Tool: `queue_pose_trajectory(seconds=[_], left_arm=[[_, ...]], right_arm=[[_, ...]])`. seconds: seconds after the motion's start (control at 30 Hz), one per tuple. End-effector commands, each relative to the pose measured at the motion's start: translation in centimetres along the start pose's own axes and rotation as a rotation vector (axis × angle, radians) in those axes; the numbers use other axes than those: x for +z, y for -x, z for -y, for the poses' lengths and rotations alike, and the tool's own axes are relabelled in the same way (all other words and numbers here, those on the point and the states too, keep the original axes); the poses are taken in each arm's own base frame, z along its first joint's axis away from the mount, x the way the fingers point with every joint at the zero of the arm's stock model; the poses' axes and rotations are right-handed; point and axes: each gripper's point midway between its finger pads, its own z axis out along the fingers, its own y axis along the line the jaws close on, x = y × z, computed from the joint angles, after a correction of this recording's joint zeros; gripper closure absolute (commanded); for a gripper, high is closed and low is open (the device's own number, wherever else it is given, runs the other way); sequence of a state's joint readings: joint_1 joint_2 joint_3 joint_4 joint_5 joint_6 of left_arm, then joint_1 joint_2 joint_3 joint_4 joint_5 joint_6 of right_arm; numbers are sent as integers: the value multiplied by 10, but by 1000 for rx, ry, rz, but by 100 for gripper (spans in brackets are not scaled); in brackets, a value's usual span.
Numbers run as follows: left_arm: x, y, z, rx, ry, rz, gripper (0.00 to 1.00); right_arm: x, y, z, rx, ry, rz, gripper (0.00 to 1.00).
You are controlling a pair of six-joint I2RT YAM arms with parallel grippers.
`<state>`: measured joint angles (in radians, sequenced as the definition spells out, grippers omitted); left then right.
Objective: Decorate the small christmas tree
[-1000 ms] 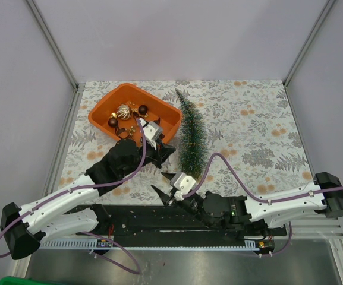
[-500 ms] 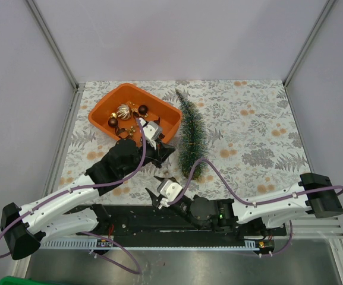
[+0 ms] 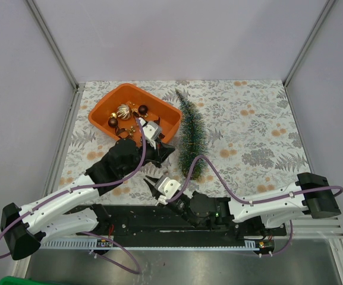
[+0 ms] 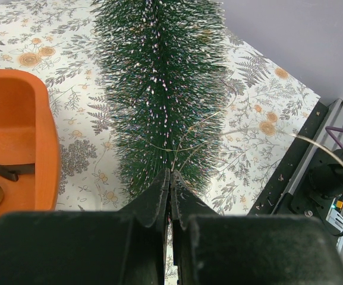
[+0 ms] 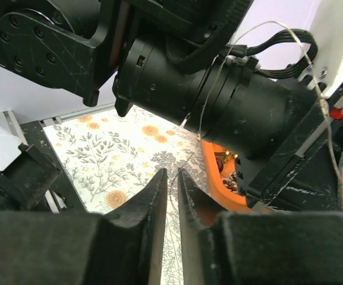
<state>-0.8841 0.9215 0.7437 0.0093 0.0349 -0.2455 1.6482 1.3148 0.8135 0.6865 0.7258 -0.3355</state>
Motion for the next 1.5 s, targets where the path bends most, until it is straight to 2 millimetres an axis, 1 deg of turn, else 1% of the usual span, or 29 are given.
queue_pose_trajectory(seconds=[0.0,0.03,0.07,0.1,0.2,0.23,0.27,0.37,0.47,0.53,0.57,0.6,0.63,0.67,0.73,0.77,0.87,0.93,0.97,1.03,1.13,1.2,1.27,1.33,1.43,1.47], left_arm=[[-3,19,6,-15,-29,65,95],[-3,19,5,-15,-27,66,95],[-3,20,6,-15,-28,67,95],[-3,19,5,-15,-25,65,95],[-3,19,5,-15,-23,65,95],[-3,19,4,-15,-22,67,95],[-3,19,4,-15,-22,68,95],[-3,18,2,-22,-13,68,95],[-5,16,0,-28,-7,66,95],[-7,14,-2,-30,-2,66,95],[-7,13,-3,-32,1,65,95],[-8,11,-4,-33,2,64,95],[-8,10,-4,-35,2,64,95],[-9,9,-4,-37,1,65,95],[-9,7,-4,-41,0,65,95],[-10,6,-5,-43,0,65,95],[-10,5,-4,-47,-2,64,94],[-11,6,-4,-47,-1,68,95],[-11,7,-4,-46,-3,69,95],[-11,9,-4,-49,-3,74,94],[-12,11,-4,-45,-5,83,94],[-13,14,-5,-45,-1,92,95],[-14,17,-6,-42,0,103,95],[-15,21,-6,-40,-5,118,94],[-16,27,-7,-35,-1,134,94],[-16,29,-6,-35,-4,137,94]], right_arm=[[9,22,-1,56,1,53,85],[9,23,1,59,-2,54,93],[9,25,1,62,-4,56,98],[8,25,1,62,-3,55,100],[3,33,4,81,12,46,100],[1,40,6,100,15,52,100],[-1,41,7,99,28,38,100],[-10,55,5,112,99,11,100],[-24,75,-2,107,198,-31,100],[-36,97,-2,128,275,-63,100],[-43,101,-3,121,318,-101,100],[-50,122,0,141,353,-90,100],[-57,134,5,147,376,-100,100],[-63,142,12,141,379,-109,100],[-68,158,33,111,337,-116,100],[-69,158,44,71,297,-130,100],[-57,158,76,-85,135,-164,100],[-45,158,91,-227,45,-179,100],[-38,160,97,-255,20,-177,100],[-25,166,118,-296,-41,-170,100],[-11,175,142,-298,-77,-123,100],[1,176,161,-290,-94,-111,100],[15,171,171,-292,-86,-120,100],[31,164,175,-298,-56,-146,100],[49,164,181,-305,-9,-140,100],[53,168,180,-303,21,-123,100]])
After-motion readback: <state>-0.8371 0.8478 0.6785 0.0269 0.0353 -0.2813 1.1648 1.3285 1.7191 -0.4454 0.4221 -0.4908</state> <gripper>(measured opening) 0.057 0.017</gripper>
